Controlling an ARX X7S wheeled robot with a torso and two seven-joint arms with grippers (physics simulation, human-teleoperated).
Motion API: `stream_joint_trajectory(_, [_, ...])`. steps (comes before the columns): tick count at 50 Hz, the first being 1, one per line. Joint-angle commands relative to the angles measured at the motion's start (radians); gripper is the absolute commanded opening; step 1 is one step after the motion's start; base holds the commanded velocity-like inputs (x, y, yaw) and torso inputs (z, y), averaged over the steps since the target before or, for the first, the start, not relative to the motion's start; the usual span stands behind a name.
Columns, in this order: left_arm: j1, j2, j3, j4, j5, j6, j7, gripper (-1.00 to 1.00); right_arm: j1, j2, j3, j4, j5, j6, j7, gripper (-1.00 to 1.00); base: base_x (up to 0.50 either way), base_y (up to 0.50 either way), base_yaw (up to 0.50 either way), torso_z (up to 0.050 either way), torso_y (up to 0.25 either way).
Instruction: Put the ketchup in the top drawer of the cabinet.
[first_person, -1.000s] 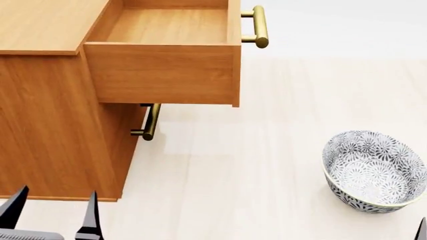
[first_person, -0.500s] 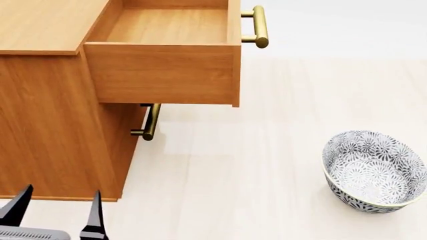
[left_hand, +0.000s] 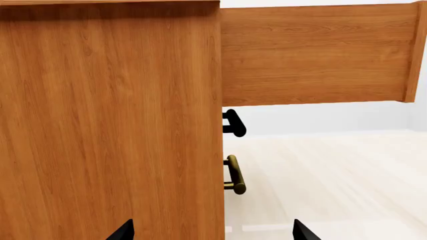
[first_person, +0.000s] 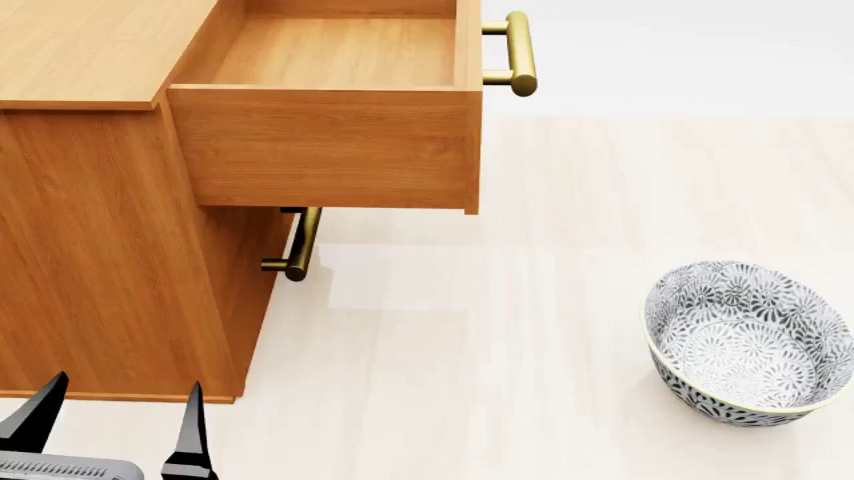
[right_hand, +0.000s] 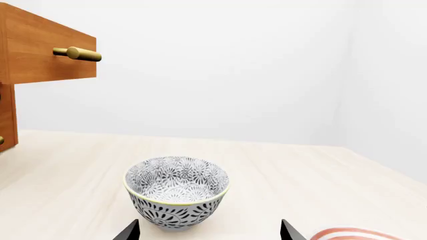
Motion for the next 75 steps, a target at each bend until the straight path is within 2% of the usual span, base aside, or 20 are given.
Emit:
stream_joint_trajectory(1, [-0.005,-0.004,0.002,-0.015,-0.007,0.006,-0.005,1.0,-0.003,-0.007,0.005,0.015,0.004,-0.011,-0.005,1.0,0.0,0.0,0.0,0.0,0.0])
stream_joint_trajectory(45, [-0.015,-0.021,0.019,-0.033,-0.027,0.014,-0.027,1.0,0.053,-0.021,-0.053,0.093,-0.035,-0.006,0.011,1.0,0.0,0.0,0.0,0.0,0.0])
stream_joint_trajectory(75, [-0.023,-0.03,0.032,-0.059,-0.038,0.028,-0.035,1.0,0.107,-0.041,-0.098,0.229,-0.073,-0.024,0.007,1.0,0.0,0.0,0.0,0.0,0.0])
